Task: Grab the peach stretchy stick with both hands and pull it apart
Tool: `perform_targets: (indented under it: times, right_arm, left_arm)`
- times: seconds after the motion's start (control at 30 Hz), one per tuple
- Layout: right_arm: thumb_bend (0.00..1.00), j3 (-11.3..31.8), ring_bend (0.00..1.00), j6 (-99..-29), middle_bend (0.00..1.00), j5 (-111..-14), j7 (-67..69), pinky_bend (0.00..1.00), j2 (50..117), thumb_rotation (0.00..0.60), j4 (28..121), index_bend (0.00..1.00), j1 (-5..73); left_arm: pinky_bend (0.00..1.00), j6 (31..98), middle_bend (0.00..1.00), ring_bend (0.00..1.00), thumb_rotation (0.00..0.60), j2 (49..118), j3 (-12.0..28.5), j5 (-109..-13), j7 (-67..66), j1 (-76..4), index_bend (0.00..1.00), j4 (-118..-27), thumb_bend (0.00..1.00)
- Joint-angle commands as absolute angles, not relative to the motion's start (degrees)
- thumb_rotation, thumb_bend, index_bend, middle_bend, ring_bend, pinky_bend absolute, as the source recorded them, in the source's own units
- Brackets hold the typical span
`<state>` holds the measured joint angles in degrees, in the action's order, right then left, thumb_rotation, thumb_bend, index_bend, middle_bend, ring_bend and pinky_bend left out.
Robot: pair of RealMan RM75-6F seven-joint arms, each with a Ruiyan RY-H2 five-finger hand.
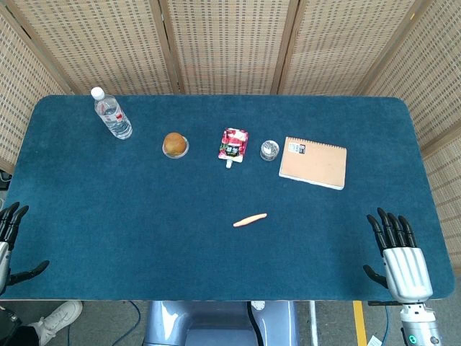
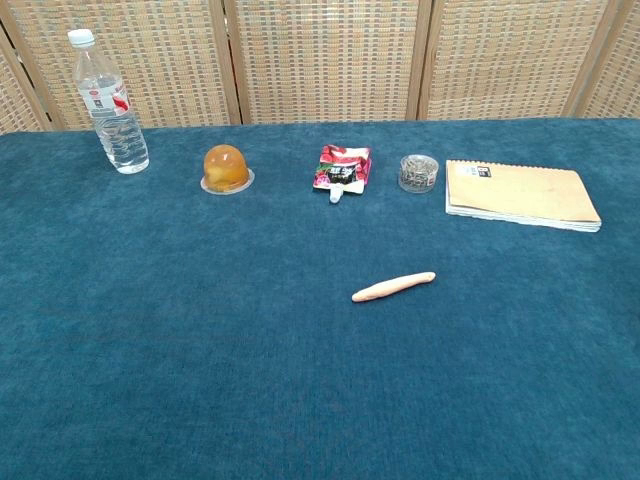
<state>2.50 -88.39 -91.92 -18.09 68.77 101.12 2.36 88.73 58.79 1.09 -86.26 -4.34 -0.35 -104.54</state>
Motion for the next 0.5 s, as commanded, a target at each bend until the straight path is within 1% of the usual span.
perform_targets:
  times: [0.03,0.3,0.4,0.5]
  right_arm:
    - [0.00,3.14,0.00,-87.68,0.00,-90.84,-18.76,0.00,68.94,0.600,101.09,0.00,2.93]
    - [0.00,4.22,0.00,-86.48,0.00,-89.15,-19.87,0.00,69.21,0.600,101.88,0.00,3.90]
    - [0.00,5.97,0.00,-81.22,0.00,-88.86,-21.89,0.00,67.63,0.600,104.44,0.00,7.97]
    - [0.00,8.29,0.00,-74.58,0.00,-87.64,-20.65,0.00,65.39,0.600,107.84,0.01,12.93]
  left_arm:
    - [0.00,88.63,0.00,0.00,0.600,58.80,1.20,-86.05,-4.35,-0.39,0.00,-104.50,0.00]
    - [0.00,88.50,0.00,0.00,0.600,58.85,1.30,-85.30,-3.67,-0.23,0.00,-103.90,0.00]
    - [0.00,88.02,0.00,0.00,0.600,59.02,1.58,-85.07,-3.86,-0.64,0.00,-103.77,0.00]
    - [0.00,87.09,0.00,0.00,0.600,59.40,1.83,-84.34,-4.59,-1.16,0.00,-103.64,0.00]
